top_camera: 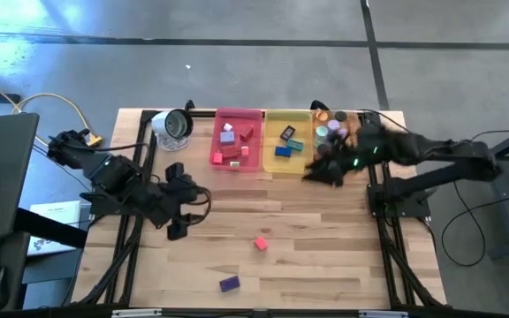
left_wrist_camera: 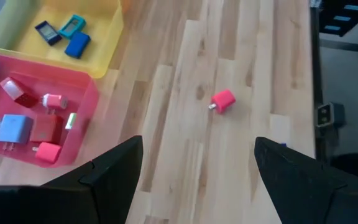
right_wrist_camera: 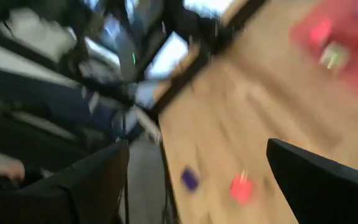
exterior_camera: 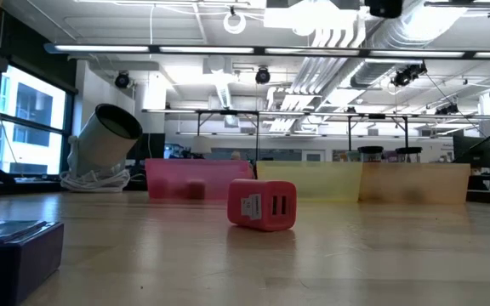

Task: Pick & Place Office items
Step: Put the pink charger adapter into the red bin

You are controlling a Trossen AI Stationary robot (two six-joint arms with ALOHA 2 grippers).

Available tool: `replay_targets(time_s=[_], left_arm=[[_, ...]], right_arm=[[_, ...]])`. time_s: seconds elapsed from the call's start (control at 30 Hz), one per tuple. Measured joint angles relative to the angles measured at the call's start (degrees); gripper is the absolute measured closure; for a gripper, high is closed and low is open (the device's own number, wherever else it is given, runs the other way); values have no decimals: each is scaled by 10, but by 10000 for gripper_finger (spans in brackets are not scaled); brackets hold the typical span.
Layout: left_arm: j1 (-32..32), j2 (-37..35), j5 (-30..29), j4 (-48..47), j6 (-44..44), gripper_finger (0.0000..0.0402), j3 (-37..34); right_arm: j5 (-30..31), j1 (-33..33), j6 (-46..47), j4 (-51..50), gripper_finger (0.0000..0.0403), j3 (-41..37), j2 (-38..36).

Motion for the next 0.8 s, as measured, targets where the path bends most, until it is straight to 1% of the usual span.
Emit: replay_targets(time_s=[0.07, 0.2, 0.33, 0.4, 0.47, 0.53, 0.67, 0.8], left_arm=[[-16, 0, -7, 0, -6, 101, 0], [-43, 0, -18, 0, -22, 101, 0], [-66, 0, -41, 1, -38, 101, 0], [-72, 0, -41, 1, -39, 101, 0], [-77, 0, -40, 1, -41, 101, 0], [-80, 0, -41, 1, -43, 101, 0], [-81, 0, -40, 0, -44, 101, 0], [-78, 0, -40, 0, -41, 101, 0]], right_arm=[[33, 65, 31, -15, 33, 0, 19], [133, 167, 61, -17, 33, 0, 76], [274, 233, 58, 14, 33, 0, 153], [329, 259, 37, 35, 33, 0, 191], [370, 273, 31, 50, 33, 0, 229], [394, 281, 41, 56, 33, 0, 263], [397, 288, 90, 70, 33, 0, 322], [357, 297, 119, 96, 33, -1, 371]])
